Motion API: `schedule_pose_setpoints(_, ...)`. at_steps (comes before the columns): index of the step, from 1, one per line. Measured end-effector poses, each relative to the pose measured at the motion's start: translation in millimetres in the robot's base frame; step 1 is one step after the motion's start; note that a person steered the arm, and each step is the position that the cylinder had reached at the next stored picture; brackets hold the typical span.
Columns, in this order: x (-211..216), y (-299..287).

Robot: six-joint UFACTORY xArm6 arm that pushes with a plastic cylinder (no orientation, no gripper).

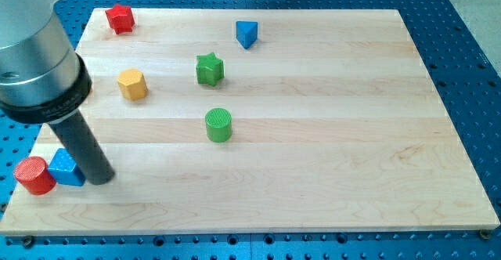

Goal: Place the triangle into the cube

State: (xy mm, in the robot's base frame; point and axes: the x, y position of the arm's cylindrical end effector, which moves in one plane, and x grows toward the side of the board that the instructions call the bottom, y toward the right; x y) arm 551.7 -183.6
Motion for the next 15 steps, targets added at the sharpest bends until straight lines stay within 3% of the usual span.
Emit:
schedule_pose_setpoints(2, -71, 166)
schedule_pose_setpoints(3, -156, 224)
schedule_pose_setpoints(4, -244, 258)
schedule_pose_setpoints(6, -304, 219)
schedule_pose_setpoints(7, -273, 136)
schedule_pose_setpoints(8, -216, 101)
schedule_pose_setpoints(9, -195, 51)
schedule_pose_setpoints(10, -209, 94)
schedule_pose_setpoints(11, -190, 113)
schedule_pose_setpoints(13, -121, 65)
schedule_pose_setpoints(14, -123, 119)
schedule_pose_setpoints(15, -165, 197)
